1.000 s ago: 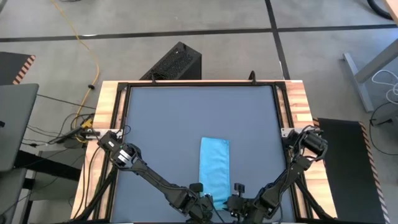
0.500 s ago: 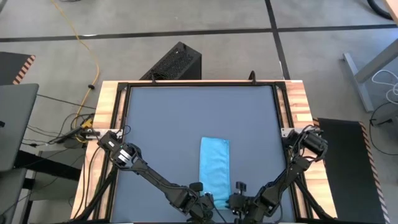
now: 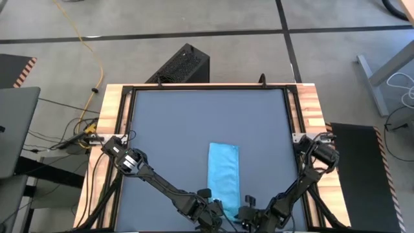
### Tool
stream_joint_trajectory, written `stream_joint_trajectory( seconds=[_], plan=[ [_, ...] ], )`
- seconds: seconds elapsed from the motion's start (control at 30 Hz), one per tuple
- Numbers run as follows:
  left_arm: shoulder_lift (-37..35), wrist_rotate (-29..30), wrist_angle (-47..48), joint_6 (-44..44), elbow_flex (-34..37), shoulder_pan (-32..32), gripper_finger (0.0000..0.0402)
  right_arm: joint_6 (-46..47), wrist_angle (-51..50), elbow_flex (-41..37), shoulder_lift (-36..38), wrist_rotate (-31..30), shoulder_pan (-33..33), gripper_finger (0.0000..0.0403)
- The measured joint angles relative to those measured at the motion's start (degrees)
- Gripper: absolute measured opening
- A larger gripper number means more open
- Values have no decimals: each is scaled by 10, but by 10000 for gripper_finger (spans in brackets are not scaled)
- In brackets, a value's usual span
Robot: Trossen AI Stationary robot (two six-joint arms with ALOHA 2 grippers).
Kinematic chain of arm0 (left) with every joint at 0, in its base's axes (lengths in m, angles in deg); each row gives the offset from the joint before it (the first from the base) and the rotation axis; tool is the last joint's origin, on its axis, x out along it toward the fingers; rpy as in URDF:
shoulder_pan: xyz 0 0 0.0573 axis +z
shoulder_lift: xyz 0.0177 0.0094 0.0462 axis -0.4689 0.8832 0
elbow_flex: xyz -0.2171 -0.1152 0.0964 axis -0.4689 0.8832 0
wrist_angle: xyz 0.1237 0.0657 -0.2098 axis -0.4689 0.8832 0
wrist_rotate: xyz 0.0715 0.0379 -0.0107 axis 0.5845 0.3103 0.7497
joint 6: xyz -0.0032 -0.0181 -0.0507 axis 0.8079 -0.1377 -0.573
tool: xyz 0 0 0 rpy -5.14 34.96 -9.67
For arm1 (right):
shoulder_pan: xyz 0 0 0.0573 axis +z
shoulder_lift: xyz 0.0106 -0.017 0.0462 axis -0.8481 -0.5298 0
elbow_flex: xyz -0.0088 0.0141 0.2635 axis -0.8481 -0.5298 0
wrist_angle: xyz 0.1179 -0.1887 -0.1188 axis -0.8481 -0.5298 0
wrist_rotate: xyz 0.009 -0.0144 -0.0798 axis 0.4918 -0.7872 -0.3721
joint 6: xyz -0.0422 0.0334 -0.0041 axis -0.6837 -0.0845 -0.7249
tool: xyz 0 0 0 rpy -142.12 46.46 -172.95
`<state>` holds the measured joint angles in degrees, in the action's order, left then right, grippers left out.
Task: Roll towel
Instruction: Roll the blue microfiber towel
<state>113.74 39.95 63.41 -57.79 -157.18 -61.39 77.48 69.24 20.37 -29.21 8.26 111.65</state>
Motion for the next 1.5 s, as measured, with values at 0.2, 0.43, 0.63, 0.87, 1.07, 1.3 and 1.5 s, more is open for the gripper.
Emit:
stream_joint_trajectory(
  seconds=[0.2, 0.43, 0.63, 0.87, 1.07, 1.3, 1.5],
  plan=[
    [0, -3, 0, -2, 0, 0, 0, 24, 72, 2, -34, 25, -13, 153],
    [0, -20, 2, 2, 0, 0, 0, -9, 22, 4, -31, 36, -34, 210],
    [0, -32, 5, 2, 0, 1, 0, -18, -70, 4, -31, -8, -39, 183],
    [0, -32, 8, 1, 0, 1, 0, -30, -81, 3, -31, -6, -39, 143],
    [0, -23, 18, -11, 0, 0, 0, 40, -85, 2, -31, 7, -23, 124],
    [0, -17, 17, -22, 0, 0, 0, 106, -111, 2, -31, 7, -4, 65],
    [0, 4, 17, -43, 0, -1, 0, 130, -122, 12, -31, 7, 2, 14]
  ],
)
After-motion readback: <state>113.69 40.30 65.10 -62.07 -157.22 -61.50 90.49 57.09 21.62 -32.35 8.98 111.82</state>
